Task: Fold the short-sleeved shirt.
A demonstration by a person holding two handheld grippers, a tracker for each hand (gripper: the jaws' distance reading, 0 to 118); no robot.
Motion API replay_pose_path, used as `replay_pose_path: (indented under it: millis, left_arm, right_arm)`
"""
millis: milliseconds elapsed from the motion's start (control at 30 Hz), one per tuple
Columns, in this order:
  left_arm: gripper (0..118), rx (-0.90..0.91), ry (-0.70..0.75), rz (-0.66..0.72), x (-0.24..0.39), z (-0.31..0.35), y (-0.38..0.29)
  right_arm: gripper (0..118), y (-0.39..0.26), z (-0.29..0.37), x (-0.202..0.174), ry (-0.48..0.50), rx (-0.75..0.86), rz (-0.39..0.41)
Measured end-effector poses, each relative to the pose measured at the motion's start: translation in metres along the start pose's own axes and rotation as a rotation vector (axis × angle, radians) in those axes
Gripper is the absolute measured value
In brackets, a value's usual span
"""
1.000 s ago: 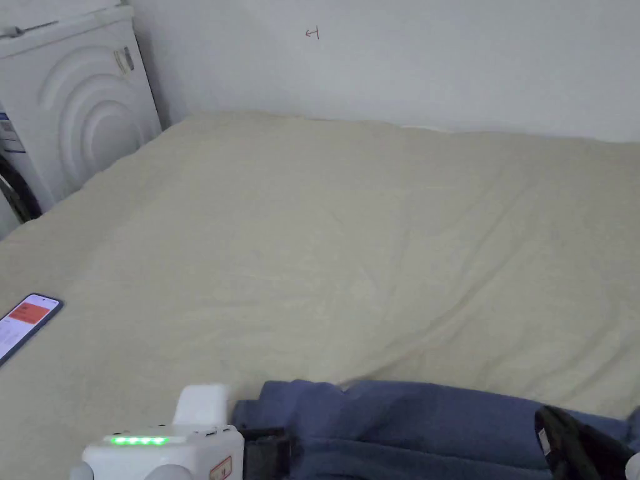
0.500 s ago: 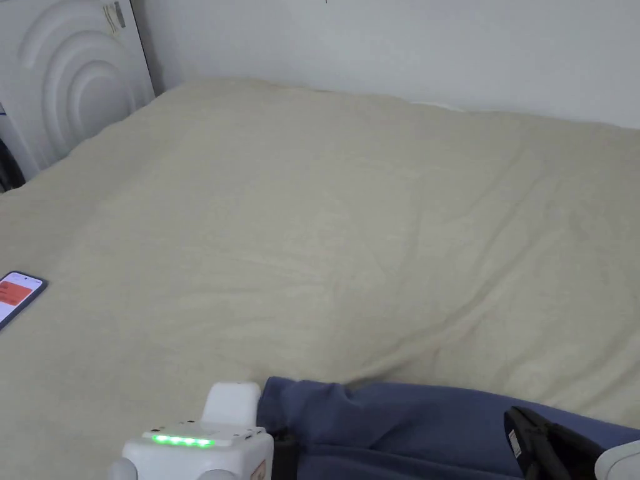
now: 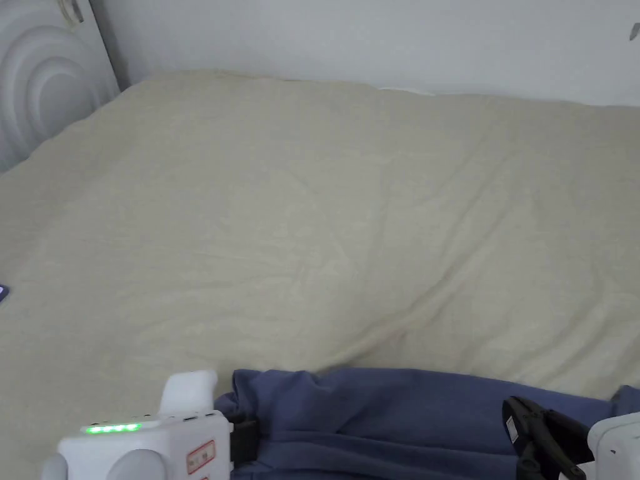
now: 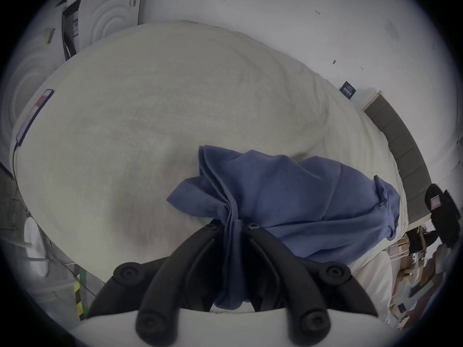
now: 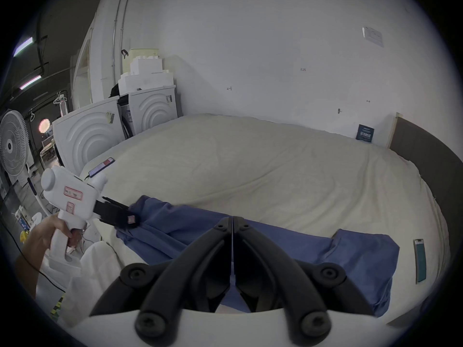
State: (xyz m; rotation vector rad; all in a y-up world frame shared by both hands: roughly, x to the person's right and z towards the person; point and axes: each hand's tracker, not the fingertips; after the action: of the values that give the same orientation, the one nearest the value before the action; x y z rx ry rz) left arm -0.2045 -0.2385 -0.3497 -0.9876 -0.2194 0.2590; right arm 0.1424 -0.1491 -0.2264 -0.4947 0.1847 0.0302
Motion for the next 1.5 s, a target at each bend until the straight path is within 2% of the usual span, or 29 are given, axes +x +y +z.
replay_pose_path:
  millis: [133,267,467,667,733,867,933,1000,1033,1067,1100,1133,1167,1333,1433,1467,1500]
  left_arm:
    - [11,0.043,-0.036,0.004,0.018,0.026,0.005]
    - [11,0.104,-0.152,-0.014,0.047,0.055,0.022]
    - [11,0.144,-0.264,-0.203,0.132,0.081,0.038]
    - [11,0.047,-0.373,-0.334,0.219,0.047,0.038]
    - [11,0.004,-0.386,-0.42,0.246,0.028,0.033]
    - [11,-0.119,-0.434,-0.438,0.282,-0.018,0.022]
    - [11,-0.166,-0.422,-0.443,0.299,-0.031,0.014]
    - [13,-0.18,-0.383,-0.549,0.313,-0.044,0.003]
    - [19,-0.185,-0.356,-0.55,0.316,-0.049,-0.001]
    - [33,-0.192,-0.347,-0.565,0.318,-0.057,-0.003]
    - [63,-0.201,-0.331,-0.551,0.32,-0.062,-0.004]
    - [86,-0.208,-0.298,-0.521,0.319,-0.066,-0.005]
    - [102,-0.207,-0.282,-0.511,0.319,-0.068,-0.003]
    - [103,-0.073,-0.408,-0.406,0.291,-0.023,0.016]
    - [103,-0.015,-0.364,-0.35,0.267,-0.001,0.031]
    - [101,-0.005,-0.331,-0.341,0.26,0.003,0.034]
    - [91,0.002,-0.303,-0.339,0.253,0.006,0.037]
  right_arm:
    - [5,-0.006,0.005,0.016,-0.019,0.001,-0.033]
    - [5,-0.011,0.014,0.03,-0.066,0.011,-0.039]
    - [5,-0.019,0.034,0.064,-0.085,0.044,-0.133]
    - [5,-0.028,0.051,0.095,-0.135,0.054,-0.173]
    - [5,-0.031,0.055,0.104,-0.145,0.052,-0.189]
    - [5,-0.039,0.061,0.119,-0.174,0.054,-0.237]
    - [5,-0.041,0.062,0.125,-0.189,0.045,-0.255]
    - [5,-0.045,0.064,0.129,-0.198,0.044,-0.261]
    - [5,-0.047,0.065,0.131,-0.202,0.045,-0.266]
    - [5,-0.047,0.066,0.133,-0.202,0.044,-0.271]
    - [5,-0.047,0.066,0.133,-0.202,0.043,-0.277]
    - [5,-0.048,0.066,0.134,-0.203,0.044,-0.28]
    - [5,-0.048,0.067,0.134,-0.204,0.043,-0.281]
    - [5,-0.052,0.07,0.138,-0.201,0.038,-0.304]
    - [5,-0.054,0.071,0.139,-0.2,0.036,-0.31]
    - [5,-0.054,0.071,0.139,-0.201,0.035,-0.312]
    - [5,-0.054,0.07,0.139,-0.2,0.034,-0.315]
